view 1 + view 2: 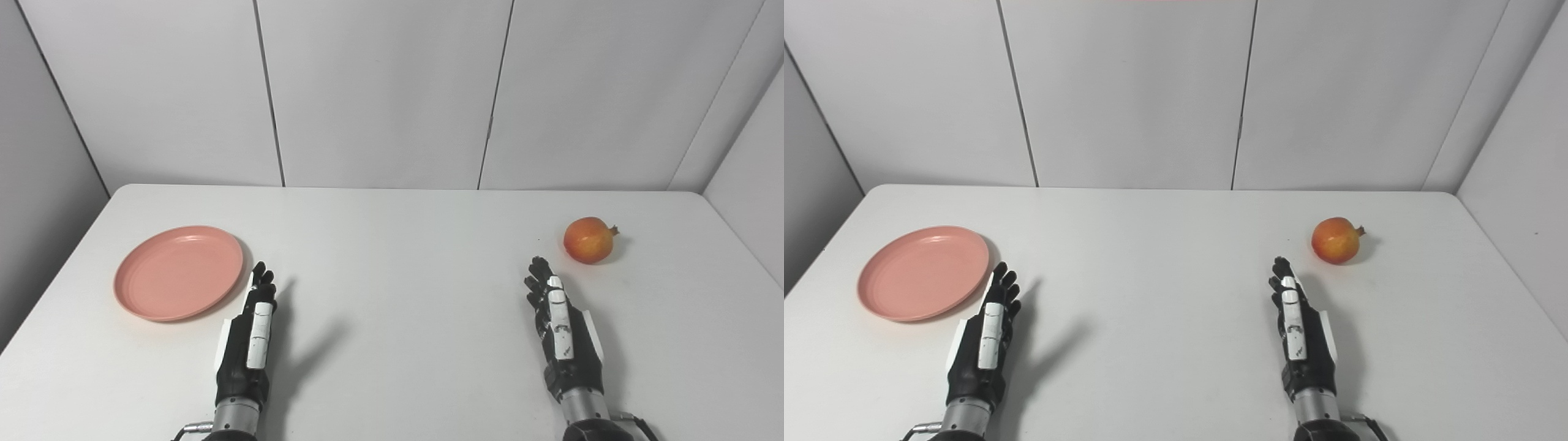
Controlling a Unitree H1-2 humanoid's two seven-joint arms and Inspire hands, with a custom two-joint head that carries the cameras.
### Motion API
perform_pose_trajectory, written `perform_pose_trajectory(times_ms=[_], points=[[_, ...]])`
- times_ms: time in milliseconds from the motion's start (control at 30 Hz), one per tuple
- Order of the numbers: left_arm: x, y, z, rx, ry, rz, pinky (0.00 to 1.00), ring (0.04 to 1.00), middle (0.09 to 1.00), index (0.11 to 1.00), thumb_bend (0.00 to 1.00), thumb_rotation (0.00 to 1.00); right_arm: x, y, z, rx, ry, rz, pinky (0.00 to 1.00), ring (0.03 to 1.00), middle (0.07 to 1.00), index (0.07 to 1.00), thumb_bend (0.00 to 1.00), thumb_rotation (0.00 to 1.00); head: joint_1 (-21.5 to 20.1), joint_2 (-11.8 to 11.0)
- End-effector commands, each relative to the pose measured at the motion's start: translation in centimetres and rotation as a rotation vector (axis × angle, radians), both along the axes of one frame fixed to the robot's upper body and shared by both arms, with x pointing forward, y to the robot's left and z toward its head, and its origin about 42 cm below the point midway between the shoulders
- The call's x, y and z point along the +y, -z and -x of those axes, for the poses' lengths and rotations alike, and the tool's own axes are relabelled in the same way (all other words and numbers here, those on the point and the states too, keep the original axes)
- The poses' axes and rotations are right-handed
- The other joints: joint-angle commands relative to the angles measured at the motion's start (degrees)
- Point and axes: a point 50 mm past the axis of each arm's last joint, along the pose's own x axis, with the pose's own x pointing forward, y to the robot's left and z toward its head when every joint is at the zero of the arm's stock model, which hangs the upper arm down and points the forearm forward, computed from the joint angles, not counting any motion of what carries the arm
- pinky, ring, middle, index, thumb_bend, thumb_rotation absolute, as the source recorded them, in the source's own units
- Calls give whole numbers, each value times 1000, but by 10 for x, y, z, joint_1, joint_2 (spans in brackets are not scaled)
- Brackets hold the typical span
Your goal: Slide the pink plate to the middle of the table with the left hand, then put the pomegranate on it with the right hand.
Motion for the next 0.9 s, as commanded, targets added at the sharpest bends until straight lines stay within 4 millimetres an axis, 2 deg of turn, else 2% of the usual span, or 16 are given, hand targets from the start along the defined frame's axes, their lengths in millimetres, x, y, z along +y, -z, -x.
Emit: perform_pose_trajectory(times_ms=[0,300,433,600,700,733,767,867], points=[[-4,-2,-1,-8,4,19,1000,1000,993,1000,805,983,-2,1,3,9,12,-11,1000,952,950,921,666,1000,0,-2],[-7,2,-2,-7,1,11,1000,1000,986,1000,803,995,-5,4,1,11,10,-10,1000,956,950,927,643,1000,10,-11],[-13,6,-4,-6,2,14,1000,1000,985,1000,797,989,-11,10,-1,12,5,-8,1000,957,949,928,624,1000,42,-31],[-22,10,-5,-3,-5,28,1000,1000,982,1000,807,965,-19,15,-3,14,3,-11,1000,961,956,933,637,1000,66,-45],[-29,14,-6,-4,-8,24,1000,1000,982,1000,791,966,-26,20,-4,9,-3,-12,1000,969,963,941,637,1000,100,-63],[-31,15,-6,-5,-7,21,1000,1000,982,1000,787,968,-28,21,-4,8,-5,-12,1000,970,964,942,635,1000,100,-63],[-34,17,-6,-6,-6,18,1000,1000,983,1000,785,970,-31,23,-5,8,-8,-11,1000,971,965,943,634,1000,119,-73],[-41,21,-6,-5,-6,22,1000,1000,985,1000,798,968,-39,28,-6,8,-12,-8,1000,976,972,951,632,1000,134,-85]])
